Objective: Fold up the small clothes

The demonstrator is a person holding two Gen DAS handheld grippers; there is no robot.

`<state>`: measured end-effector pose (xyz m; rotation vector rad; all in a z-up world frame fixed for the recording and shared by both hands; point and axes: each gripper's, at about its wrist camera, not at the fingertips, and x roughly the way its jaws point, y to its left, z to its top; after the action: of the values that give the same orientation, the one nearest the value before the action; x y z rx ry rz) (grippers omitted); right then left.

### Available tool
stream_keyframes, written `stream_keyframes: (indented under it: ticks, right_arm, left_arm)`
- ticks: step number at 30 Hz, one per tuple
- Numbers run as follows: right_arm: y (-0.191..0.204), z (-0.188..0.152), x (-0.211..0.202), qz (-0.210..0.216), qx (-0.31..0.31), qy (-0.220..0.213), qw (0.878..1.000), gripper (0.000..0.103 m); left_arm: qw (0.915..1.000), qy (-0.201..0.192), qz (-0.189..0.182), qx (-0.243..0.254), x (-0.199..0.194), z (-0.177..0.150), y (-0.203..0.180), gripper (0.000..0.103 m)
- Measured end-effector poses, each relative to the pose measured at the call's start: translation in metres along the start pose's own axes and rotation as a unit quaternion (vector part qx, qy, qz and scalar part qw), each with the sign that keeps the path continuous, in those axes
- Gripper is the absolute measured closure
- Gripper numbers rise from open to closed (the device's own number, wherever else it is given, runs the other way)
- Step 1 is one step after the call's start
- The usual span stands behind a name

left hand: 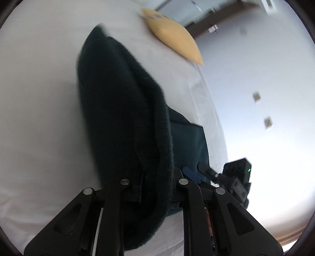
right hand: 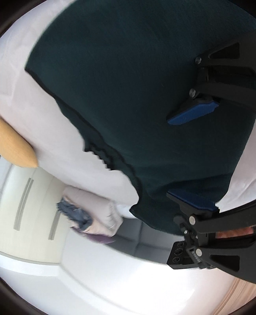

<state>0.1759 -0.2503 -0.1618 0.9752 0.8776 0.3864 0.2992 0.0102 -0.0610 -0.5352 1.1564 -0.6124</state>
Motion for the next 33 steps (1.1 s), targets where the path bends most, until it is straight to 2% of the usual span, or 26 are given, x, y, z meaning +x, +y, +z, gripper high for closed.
stream_keyframes:
  ticks: [4,6,7,8,9,11,12,13,18,20,22,24,27,31,33]
  right_arm:
    - [-0.023,0.023,-0.016,0.04,0.042,-0.011,0.998,0.029]
    - [-0.03,0.032,-0.018,0.058,0.049,-0.003,0.997,0.029]
    - [-0.032,0.035,-0.017,0.061,0.051,0.003,0.997,0.029]
    - [-0.034,0.038,-0.016,0.065,0.052,0.01,0.996,0.029]
    - [-0.035,0.04,-0.015,0.069,0.051,0.016,0.996,0.029]
    - [-0.035,0.043,-0.015,0.073,0.048,0.019,0.996,0.029]
    - [-0.035,0.043,-0.015,0.074,0.047,0.019,0.996,0.029]
    - [-0.034,0.044,-0.015,0.073,0.049,0.019,0.996,0.029]
    - [-0.026,0.045,-0.009,0.046,0.042,0.032,0.998,0.029]
    - [-0.026,0.046,-0.009,0.033,0.042,0.039,0.998,0.029]
    - [-0.022,0.049,-0.005,0.014,0.04,0.048,0.998,0.029]
    - [-0.015,0.05,0.001,-0.01,0.027,0.059,0.998,0.029]
    - [0.0,0.052,0.012,-0.058,-0.012,0.071,0.996,0.031]
    - [0.013,0.047,0.026,-0.117,-0.068,0.09,0.987,0.047]
    - [0.016,0.045,0.026,-0.148,-0.091,0.091,0.981,0.062]
  left_arm:
    - [0.997,0.05,0.014,0.058,0.078,-0.014,-0.057,0.089]
    - [0.9953,0.074,0.017,0.06,0.111,-0.027,-0.065,0.088]
    - [0.9944,0.081,0.023,0.065,0.125,-0.034,-0.068,0.088]
    - [0.9932,0.063,0.041,0.089,0.13,-0.042,-0.075,0.087]
    - [0.9916,0.048,0.05,0.109,0.129,-0.045,-0.081,0.083]
    - [0.9888,0.044,0.045,0.135,0.123,-0.049,-0.09,0.063]
    - [0.9886,0.05,0.028,0.139,0.118,-0.049,-0.093,0.042]
    - [0.9887,0.053,0.014,0.14,0.112,-0.05,-0.097,0.033]
    - [0.9824,0.027,-0.034,0.182,0.057,-0.063,-0.112,0.03]
    - [0.9825,0.005,-0.038,0.182,0.038,-0.062,-0.104,0.03]
    - [0.9845,-0.013,-0.027,0.173,0.02,-0.062,-0.082,0.029]
    - [0.9903,-0.02,-0.016,0.137,0.007,-0.066,-0.047,0.029]
    - [0.9952,-0.029,-0.021,0.091,-0.005,-0.072,-0.008,0.029]
    - [0.996,-0.046,-0.007,0.077,-0.024,-0.085,0.021,0.029]
    - [0.9961,-0.05,-0.019,0.07,-0.021,-0.086,0.016,0.029]
